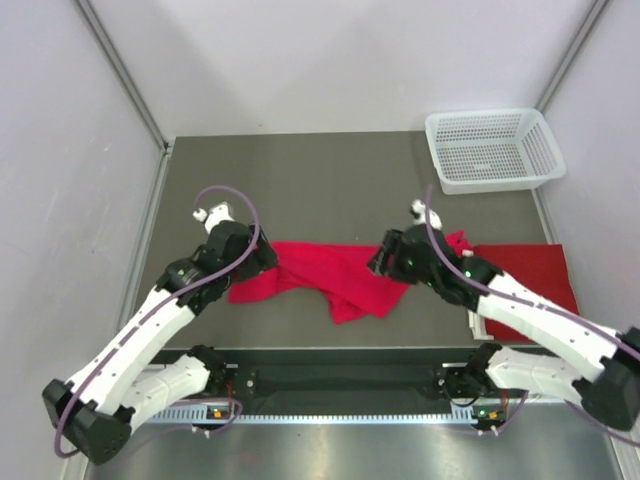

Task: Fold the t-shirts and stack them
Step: Flatten the tshirt out

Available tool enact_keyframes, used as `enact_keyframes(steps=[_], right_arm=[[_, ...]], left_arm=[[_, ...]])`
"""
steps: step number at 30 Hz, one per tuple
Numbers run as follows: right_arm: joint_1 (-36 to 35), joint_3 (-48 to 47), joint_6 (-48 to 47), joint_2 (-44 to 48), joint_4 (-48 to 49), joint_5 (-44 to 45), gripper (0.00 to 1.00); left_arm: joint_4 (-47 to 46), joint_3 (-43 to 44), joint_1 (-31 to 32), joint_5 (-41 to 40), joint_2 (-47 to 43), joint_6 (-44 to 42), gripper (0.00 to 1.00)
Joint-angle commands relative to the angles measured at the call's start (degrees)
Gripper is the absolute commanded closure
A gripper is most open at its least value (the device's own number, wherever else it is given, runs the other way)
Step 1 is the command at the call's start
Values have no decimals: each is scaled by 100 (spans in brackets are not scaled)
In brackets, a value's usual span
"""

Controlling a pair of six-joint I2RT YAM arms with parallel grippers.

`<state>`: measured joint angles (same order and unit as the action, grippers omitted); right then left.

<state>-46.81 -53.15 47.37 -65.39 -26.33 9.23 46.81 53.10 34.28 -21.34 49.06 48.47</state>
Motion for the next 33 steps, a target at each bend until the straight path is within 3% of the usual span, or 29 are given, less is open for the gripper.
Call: enact_keyframes(steps=[1, 3, 5, 8, 10, 16, 22, 27, 33], right_arm=[[285, 1287, 1036, 718, -461, 861, 42], [539, 1743, 1037, 1220, -583, 966, 43], [794, 1904, 1037, 1588, -970, 1264, 42], [1575, 2185, 853, 1984, -1068, 1511, 44], [1893, 2361, 713, 2030, -980, 1424, 52], [3010, 2564, 238, 1652, -349, 827, 52], [3213, 2625, 202, 994, 354, 510, 57], [3222, 2818, 97, 677, 1101, 527, 58], [3213, 2766, -27, 17, 1226, 316, 74]], left_arm=[[-1040, -535, -518, 1410, 376, -154, 11], [-1592, -852, -790, 2061, 542, -162, 13], [-1858, -1196, -932, 2695, 657, -302, 23], [-1798, -1284, -923, 2706, 842, -487, 24], [-1719, -1328, -932, 2583, 895, -426, 23], [-2201, -1723, -915, 3109, 684, -452, 23], [-2457, -1935, -915, 3101, 877, -320, 22], [-2702, -1988, -923, 2645, 1325, -171, 22], [-2923, -1830, -1037, 2302, 1914, -215, 21]])
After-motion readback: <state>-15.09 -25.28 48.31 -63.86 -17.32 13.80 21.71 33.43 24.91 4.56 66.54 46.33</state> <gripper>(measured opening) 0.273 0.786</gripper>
